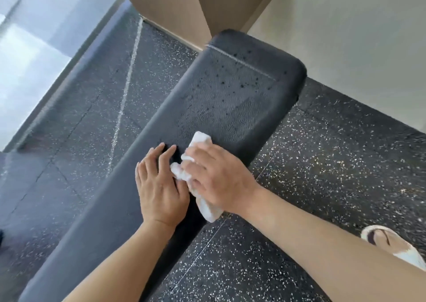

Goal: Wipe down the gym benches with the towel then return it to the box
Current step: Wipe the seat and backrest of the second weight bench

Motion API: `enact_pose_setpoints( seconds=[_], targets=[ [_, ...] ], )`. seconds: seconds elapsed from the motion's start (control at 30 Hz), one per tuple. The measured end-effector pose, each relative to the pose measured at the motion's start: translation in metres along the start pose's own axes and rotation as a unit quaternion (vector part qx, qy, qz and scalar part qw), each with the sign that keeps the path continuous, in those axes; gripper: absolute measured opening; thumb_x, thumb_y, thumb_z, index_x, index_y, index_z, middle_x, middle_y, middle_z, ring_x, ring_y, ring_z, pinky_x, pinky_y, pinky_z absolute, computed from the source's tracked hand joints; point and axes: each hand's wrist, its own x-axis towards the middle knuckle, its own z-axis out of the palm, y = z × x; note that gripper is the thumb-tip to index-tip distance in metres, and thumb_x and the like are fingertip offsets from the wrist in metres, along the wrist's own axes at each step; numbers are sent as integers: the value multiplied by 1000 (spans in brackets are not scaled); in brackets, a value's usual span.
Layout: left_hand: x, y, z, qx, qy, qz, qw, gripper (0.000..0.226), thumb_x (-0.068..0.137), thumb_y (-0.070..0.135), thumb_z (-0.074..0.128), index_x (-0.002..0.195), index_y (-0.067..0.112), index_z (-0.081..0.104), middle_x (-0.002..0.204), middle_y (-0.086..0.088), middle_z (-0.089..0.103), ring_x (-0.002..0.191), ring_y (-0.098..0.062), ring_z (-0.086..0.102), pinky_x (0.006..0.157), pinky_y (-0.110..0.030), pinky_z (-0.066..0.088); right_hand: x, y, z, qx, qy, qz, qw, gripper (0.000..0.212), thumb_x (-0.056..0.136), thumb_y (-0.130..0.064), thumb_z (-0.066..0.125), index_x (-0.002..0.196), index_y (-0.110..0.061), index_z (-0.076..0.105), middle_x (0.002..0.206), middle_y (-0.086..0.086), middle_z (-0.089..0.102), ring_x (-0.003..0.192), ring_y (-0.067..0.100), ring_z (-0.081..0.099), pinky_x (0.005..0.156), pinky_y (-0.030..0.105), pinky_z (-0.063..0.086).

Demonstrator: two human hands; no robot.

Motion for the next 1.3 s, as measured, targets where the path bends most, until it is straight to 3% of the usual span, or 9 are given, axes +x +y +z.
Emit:
enact_pose_setpoints(
  seconds=[0.07,0.17,0.3,0.4,0.57,0.73,0.83,1.1,1.3],
  targets=[
    [1,1,0,3,2,8,1000,53,93,25,45,145,18,52,154,-5,44,145,-32,38,121,-57,28,3,39,-18,-15,-49,12,999,27,96,-18,64,120,-8,69,128,13,65,123,35,59,114,48,41],
    [2,2,1,7,1,4,1000,55,90,25,44,145,18,52,154,-5,43,146,-32,36,122,-57,26,25,111,-50,-55,-9,95,994,22,93,-11,64,112,-3,72,122,16,68,117,37,62,110,47,44],
    [2,2,0,11,-2,-1,1000,56,90,26,43,144,17,53,154,-6,44,147,-34,37,123,-58,25,83,138,-50,-137,-62,201,968,32,97,-13,55,124,-4,68,136,15,61,134,32,46,117,40,34],
    [3,2,-2,10,-6,-3,1000,57,89,27,44,143,15,55,153,-8,46,146,-36,38,120,-61,28,127,108,-11,-150,-137,147,968,38,106,-25,40,139,-13,54,148,9,50,144,28,38,126,41,20],
    [3,1,-2,20,-12,2,1000,55,89,29,43,140,12,57,151,-12,48,145,-39,39,119,-64,28,153,57,36,-84,-168,69,980,33,104,-28,45,134,-22,58,144,3,53,136,23,45,119,36,28],
    [4,-3,-1,18,-15,3,1000,56,88,30,45,141,18,56,153,-7,46,148,-36,37,122,-63,25,73,74,-15,-23,-170,-19,985,28,102,-19,58,127,-7,66,139,15,60,137,33,52,120,43,36],
    [3,-6,1,18,-13,6,1000,57,87,30,47,144,23,54,155,-4,45,150,-33,36,124,-60,22,43,118,-61,-10,-147,0,989,28,102,-14,58,127,-4,66,140,15,59,135,32,53,121,37,36],
    [3,-9,2,26,-19,7,999,58,87,31,49,145,25,53,156,-3,44,151,-32,36,124,-60,23,155,157,-23,-65,-94,154,981,23,96,-12,57,116,-8,68,127,10,63,121,33,56,94,39,43],
    [3,-8,2,31,-20,5,999,58,87,31,48,145,24,53,155,-3,45,151,-31,36,126,-59,21,202,96,33,-90,-177,117,973,24,104,-29,47,107,-16,67,111,8,66,102,31,62,74,36,37]
  ],
)
